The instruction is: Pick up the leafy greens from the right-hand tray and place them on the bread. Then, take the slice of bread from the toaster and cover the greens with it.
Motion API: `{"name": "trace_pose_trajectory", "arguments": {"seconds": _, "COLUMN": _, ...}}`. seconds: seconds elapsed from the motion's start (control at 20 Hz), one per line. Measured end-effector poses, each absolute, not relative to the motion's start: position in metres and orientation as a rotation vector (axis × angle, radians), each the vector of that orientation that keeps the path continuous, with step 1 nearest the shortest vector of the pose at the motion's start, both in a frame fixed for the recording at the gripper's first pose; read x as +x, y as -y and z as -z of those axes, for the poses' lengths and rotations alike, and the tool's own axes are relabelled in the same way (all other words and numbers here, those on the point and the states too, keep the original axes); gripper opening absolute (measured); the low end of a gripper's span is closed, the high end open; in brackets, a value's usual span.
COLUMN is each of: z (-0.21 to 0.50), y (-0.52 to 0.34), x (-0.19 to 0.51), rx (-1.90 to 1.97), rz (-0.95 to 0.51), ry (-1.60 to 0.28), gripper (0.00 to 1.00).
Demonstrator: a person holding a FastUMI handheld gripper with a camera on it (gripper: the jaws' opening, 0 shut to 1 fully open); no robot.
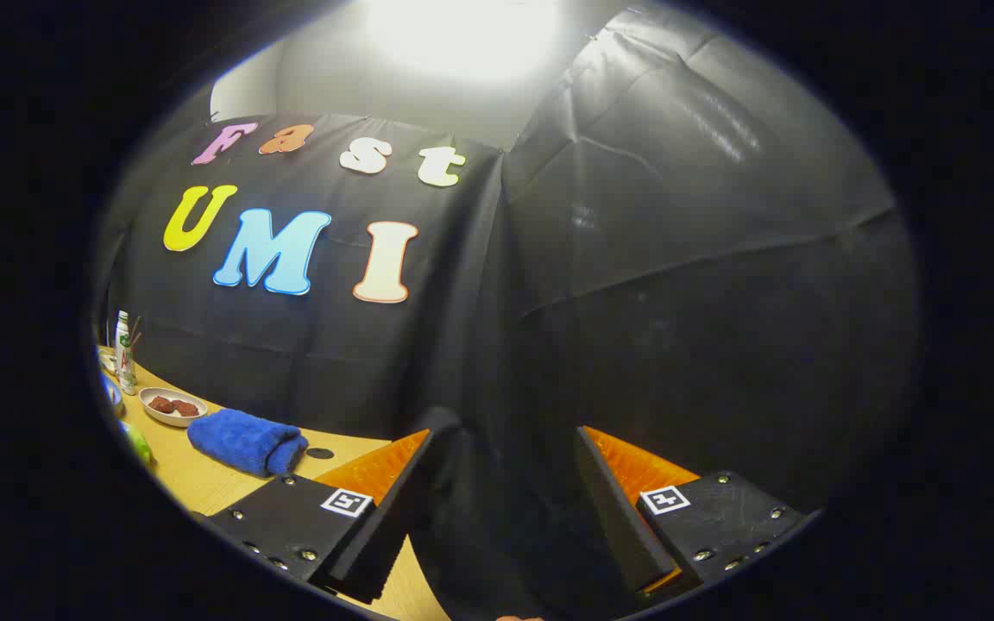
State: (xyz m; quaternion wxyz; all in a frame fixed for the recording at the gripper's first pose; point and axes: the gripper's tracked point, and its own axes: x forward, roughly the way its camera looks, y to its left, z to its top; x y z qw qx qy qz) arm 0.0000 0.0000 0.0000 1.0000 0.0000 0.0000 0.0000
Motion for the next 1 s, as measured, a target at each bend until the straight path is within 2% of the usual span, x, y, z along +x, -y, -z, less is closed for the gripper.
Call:
{"name": "trace_pose_trajectory", "arguments": {"seconds": 0.2, "z": -0.047, "y": -0.042, "x": -0.059, "rx": -0.012, "rz": -0.084, "ry": -0.027, "gripper": 0.97}}
{"name": "trace_pose_trajectory", "arguments": {"seconds": 0.6, "z": -0.128, "y": -0.2, "x": -0.142, "rx": 0.161, "rz": -0.399, "ry": -0.008, "gripper": 0.97}}
{"name": "trace_pose_trajectory", "arguments": {"seconds": 1.0, "z": -0.123, "y": -0.307, "x": -0.166, "rx": 0.183, "rz": -0.585, "ry": -0.046, "gripper": 0.98}}
